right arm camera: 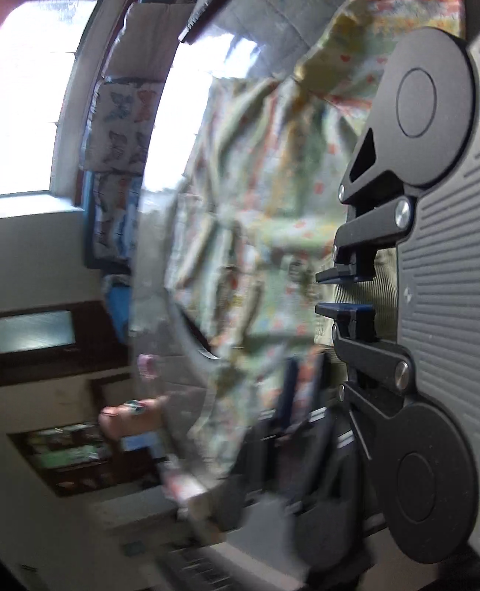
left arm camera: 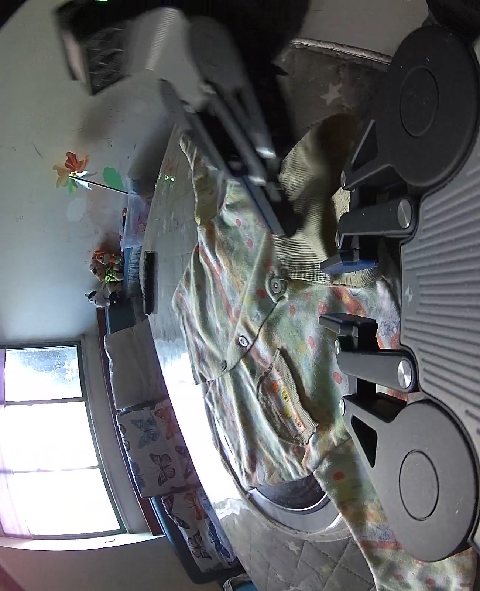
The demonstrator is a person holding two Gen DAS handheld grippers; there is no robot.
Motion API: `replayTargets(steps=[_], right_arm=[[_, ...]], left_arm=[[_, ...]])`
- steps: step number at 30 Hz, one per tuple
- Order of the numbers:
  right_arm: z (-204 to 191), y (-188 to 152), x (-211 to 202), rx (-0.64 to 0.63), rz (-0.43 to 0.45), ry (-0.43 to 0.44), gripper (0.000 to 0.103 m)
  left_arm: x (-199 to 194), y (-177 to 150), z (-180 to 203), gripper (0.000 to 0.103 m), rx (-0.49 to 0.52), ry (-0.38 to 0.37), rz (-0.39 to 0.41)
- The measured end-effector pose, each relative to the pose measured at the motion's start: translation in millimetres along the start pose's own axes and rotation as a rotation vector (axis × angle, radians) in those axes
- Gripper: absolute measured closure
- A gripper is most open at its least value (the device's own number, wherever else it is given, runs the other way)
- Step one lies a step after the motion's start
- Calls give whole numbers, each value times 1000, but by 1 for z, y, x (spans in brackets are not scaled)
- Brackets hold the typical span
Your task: Fold clothes
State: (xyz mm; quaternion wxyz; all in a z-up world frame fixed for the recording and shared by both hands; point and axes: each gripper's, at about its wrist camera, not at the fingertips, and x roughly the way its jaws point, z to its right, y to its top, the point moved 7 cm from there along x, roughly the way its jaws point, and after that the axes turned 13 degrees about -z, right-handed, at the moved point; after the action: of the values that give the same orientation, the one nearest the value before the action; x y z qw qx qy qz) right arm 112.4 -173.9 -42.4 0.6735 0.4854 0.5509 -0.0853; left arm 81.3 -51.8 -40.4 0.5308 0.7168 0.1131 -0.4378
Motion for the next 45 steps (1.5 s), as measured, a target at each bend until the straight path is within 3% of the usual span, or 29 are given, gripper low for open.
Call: replayTargets(steps=[5, 10, 15, 22, 26, 29, 34, 45], right_arm=[[-4, -13, 4, -27, -12, -29, 92], [18, -16, -18, 70, 41, -27, 84], [76, -23, -41, 223, 101, -166, 80], [195, -62, -60, 519, 90, -482, 74], [245, -80, -59, 627, 47, -569, 74], [266, -85, -53, 657, 41, -586, 66], [283, -77, -46, 648, 63, -592, 66], [247, -80, -52, 611, 99, -527, 65]], left_arm=[[-8, 19, -2, 77, -11, -21, 46], [11, 37, 9, 77, -16, -66, 45], [28, 43, 27, 77, 4, -116, 24], [43, 31, 45, 77, 58, -154, -30], [45, 27, 47, 77, 65, -157, -36], [45, 27, 47, 77, 65, -159, -38], [45, 26, 48, 77, 81, -158, -35], [43, 23, 48, 77, 102, -154, -23]])
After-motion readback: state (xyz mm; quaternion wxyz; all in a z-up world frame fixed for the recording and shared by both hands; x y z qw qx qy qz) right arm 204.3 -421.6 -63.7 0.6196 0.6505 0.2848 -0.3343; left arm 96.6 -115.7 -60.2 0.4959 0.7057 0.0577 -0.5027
